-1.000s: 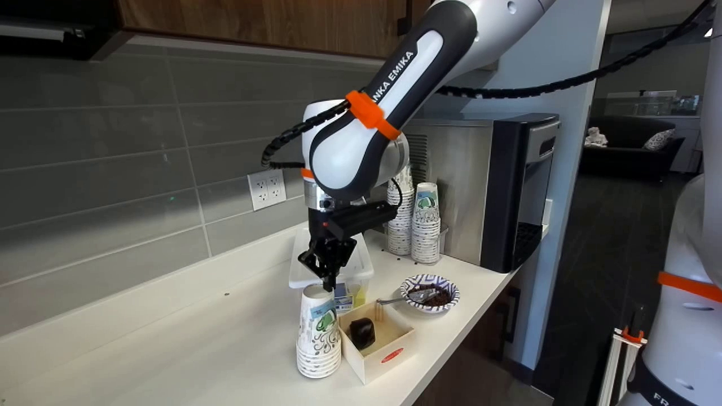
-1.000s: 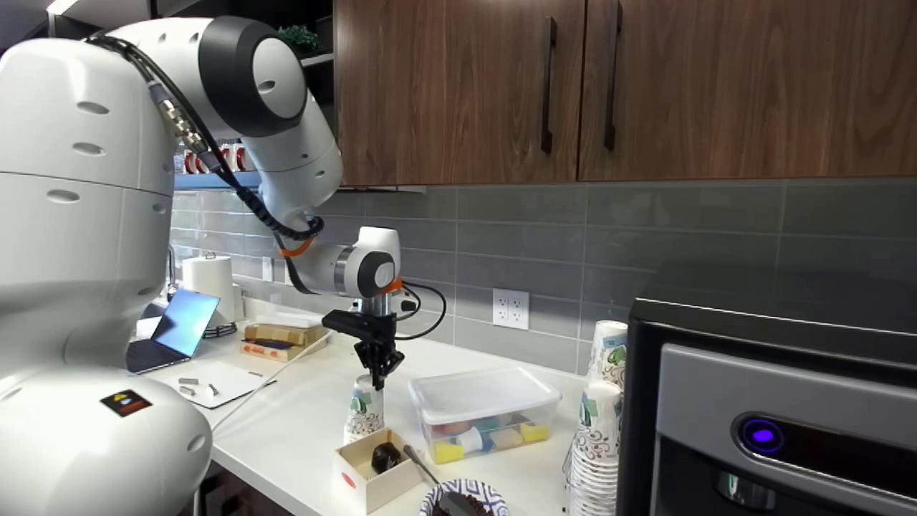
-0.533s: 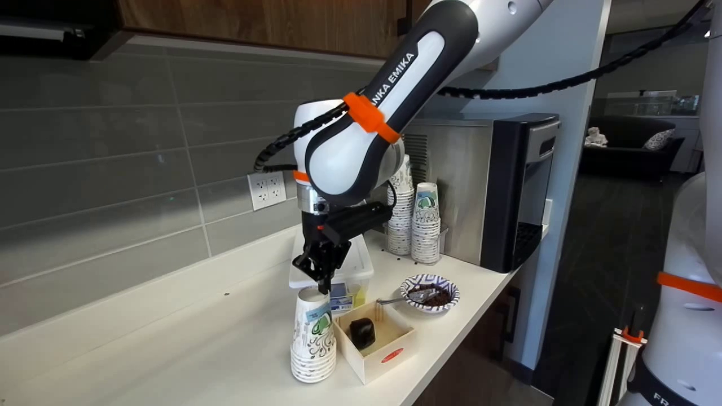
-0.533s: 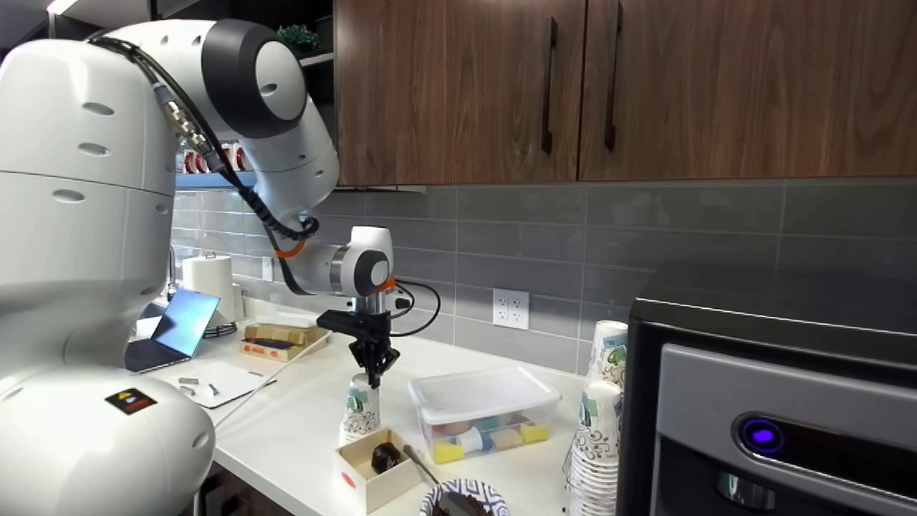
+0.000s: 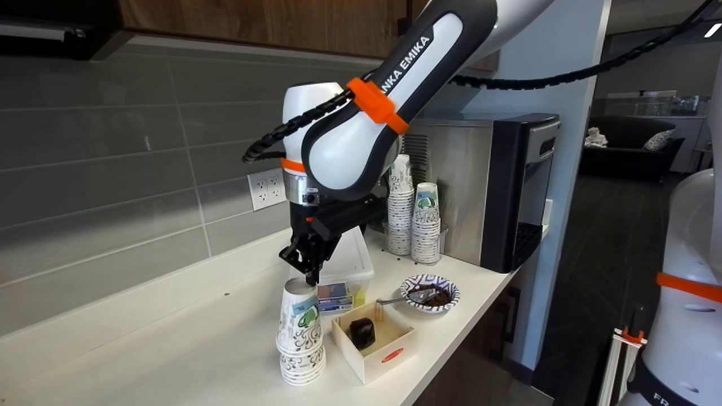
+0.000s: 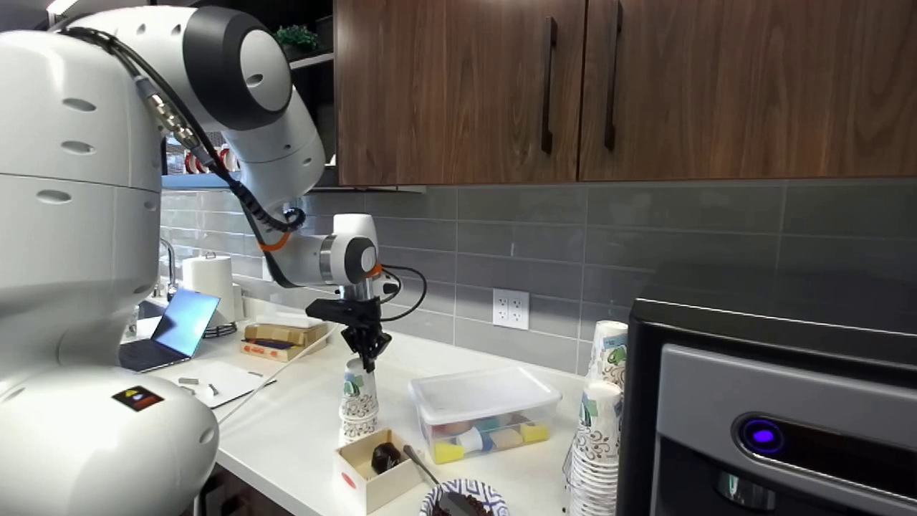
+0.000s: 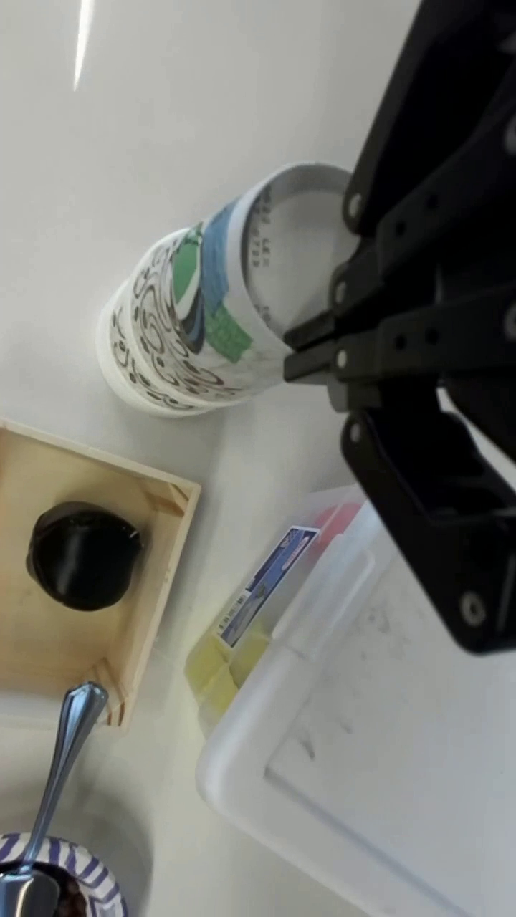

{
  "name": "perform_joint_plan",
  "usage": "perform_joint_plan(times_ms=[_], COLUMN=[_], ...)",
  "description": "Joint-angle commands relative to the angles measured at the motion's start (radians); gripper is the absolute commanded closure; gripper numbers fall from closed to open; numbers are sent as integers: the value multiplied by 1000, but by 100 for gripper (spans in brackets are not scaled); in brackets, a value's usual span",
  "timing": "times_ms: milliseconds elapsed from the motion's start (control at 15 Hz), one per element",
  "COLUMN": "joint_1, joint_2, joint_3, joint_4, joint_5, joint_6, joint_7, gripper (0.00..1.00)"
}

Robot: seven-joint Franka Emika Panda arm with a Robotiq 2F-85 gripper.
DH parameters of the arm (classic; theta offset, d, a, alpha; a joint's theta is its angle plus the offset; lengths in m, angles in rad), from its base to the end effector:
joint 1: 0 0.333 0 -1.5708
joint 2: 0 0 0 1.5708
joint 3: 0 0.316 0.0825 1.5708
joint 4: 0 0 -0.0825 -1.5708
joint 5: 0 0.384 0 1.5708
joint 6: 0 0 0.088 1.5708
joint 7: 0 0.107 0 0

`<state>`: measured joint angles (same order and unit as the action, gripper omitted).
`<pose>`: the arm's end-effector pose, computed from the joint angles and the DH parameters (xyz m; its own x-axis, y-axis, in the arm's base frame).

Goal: Move the white cup to the right

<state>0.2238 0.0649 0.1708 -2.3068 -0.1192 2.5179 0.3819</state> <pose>0.4907 0.2053 0.3321 0.9817 0.1027 0.1601 0.1019 -0.9947 0.0132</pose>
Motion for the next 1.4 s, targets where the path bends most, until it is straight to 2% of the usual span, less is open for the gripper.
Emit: perform_joint_plan(times_ms=[0,267,467,733,1133,1333], joint_1=[10,3,0,-10,-44,-77], joint_2=[-88,-142,-206,-315,-522,-640], joint_3=[10,35,61,93,109,75], joint_4=[-27,-16,5,10,-57,-130], joint_5=[-73,-76,-99,-67,-30,21], joint_6=[-29,-84,-187,-306,-390,-392], joint_7=[95,114,168,204,335,391], gripper=[99,99,99,99,99,99])
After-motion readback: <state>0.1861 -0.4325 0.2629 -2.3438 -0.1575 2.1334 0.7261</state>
